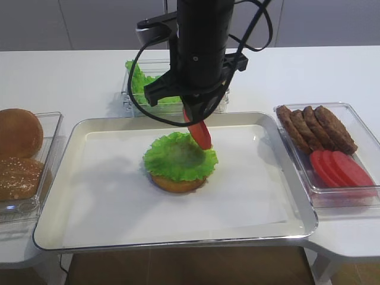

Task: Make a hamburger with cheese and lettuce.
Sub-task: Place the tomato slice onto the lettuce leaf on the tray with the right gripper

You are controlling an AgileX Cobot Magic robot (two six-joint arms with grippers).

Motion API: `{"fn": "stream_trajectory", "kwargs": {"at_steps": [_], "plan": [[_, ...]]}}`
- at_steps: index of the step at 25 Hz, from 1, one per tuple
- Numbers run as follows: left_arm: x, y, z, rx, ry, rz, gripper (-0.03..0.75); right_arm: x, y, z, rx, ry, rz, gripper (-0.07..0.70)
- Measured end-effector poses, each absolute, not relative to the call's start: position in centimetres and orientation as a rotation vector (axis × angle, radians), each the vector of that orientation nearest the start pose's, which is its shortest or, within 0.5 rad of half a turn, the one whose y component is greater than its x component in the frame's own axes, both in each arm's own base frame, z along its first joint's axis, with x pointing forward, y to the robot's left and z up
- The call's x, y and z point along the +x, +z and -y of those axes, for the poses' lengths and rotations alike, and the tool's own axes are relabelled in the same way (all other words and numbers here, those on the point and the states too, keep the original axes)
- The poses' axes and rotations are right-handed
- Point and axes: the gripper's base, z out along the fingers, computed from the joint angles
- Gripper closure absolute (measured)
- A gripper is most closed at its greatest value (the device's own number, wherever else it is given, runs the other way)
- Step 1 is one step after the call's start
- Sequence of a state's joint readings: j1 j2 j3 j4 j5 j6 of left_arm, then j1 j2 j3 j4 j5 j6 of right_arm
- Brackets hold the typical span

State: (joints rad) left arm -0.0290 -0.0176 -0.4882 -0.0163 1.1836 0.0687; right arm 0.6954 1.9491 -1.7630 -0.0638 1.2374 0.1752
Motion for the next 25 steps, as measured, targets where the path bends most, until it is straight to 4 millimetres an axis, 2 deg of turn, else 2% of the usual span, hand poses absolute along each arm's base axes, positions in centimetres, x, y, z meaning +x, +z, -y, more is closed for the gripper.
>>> {"fn": "stream_trajectory", "kwargs": {"at_steps": [7, 15, 25], "plan": [[-1.19, 26.43, 0.1, 0.108, 0.003, -2.159, 0.427, 31.98, 27.99, -26.13, -0.79, 0.077, -2.798, 0.555], [-1.19, 26.43, 0.1, 0.108, 0.003, -2.159, 0.427, 31.97, 27.99, -26.14, -0.79, 0.079, -2.798, 0.511], [-1.19, 26.43, 0.1, 0.108, 0.003, -2.159, 0.427, 31.71, 27.98, -26.46, -0.819, 0.138, -2.806, 0.509]]}}
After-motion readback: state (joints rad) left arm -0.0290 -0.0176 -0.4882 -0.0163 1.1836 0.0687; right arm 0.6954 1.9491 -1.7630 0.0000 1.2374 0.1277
